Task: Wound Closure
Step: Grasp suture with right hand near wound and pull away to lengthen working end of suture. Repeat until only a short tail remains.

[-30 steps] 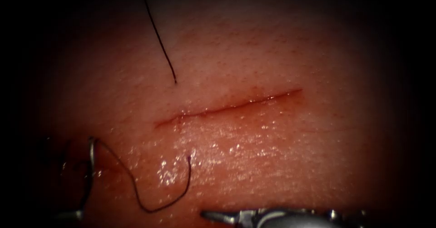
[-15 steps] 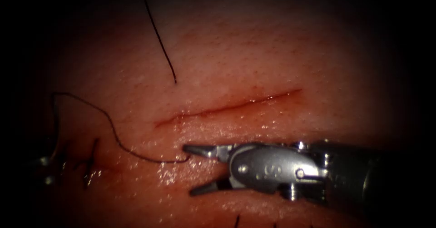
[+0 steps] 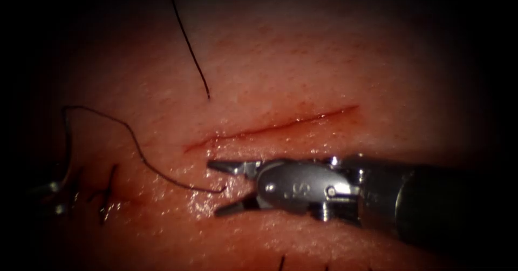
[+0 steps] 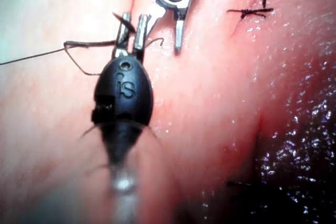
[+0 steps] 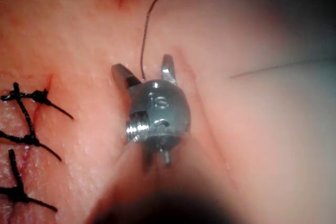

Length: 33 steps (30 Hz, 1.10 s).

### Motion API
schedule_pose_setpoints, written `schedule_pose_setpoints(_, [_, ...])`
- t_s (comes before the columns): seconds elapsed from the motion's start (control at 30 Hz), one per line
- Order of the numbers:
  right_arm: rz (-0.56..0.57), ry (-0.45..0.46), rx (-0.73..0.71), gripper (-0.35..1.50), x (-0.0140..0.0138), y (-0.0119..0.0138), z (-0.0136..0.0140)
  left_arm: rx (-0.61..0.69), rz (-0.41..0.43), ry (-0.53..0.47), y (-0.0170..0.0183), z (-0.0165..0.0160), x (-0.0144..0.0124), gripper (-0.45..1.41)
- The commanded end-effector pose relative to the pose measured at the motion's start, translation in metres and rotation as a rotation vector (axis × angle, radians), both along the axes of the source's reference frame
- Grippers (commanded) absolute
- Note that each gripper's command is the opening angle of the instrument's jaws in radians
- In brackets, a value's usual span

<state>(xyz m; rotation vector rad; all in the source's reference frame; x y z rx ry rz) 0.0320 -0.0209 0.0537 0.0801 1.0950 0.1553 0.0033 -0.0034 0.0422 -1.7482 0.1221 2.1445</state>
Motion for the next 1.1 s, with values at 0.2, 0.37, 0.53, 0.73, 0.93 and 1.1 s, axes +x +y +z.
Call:
schedule_pose_setpoints(0.2, [0.044, -0.036, 0.176, -0.35, 0.0003, -0.0011, -0.0011, -0.006, 0.000, -0.005, 0.0002, 0.0012, -0.0011, -0.45])
schedule_pose_setpoints(0.37, [0.056, -0.041, 0.217, -0.35, -0.0008, -0.0028, -0.0029, -0.011, 0.001, -0.003, 0.0001, 0.0024, -0.0018, -0.45])
schedule_pose_setpoints(0.53, [0.042, -0.035, 0.252, -0.35, -0.0028, -0.0071, -0.0076, -0.015, 0.043, 0.028, -0.0007, 0.0037, -0.0036, -0.45])
schedule_pose_setpoints(0.73, [0.007, -0.010, 0.279, -0.35, -0.0029, -0.0120, -0.0137, -0.013, 0.063, 0.061, -0.0021, 0.0028, -0.0054, -0.45])
schedule_pose_setpoints(0.93, [-0.041, 0.050, 0.279, -0.35, -0.0014, -0.0145, -0.0170, -0.011, 0.065, 0.064, -0.0025, 0.0018, -0.0050, -0.45])
schedule_pose_setpoints(1.1, [-0.061, 0.107, 0.124, 1.08, -0.0006, -0.0125, -0.0166, -0.007, 0.052, 0.121, -0.0014, 0.0019, -0.0026, -0.45])
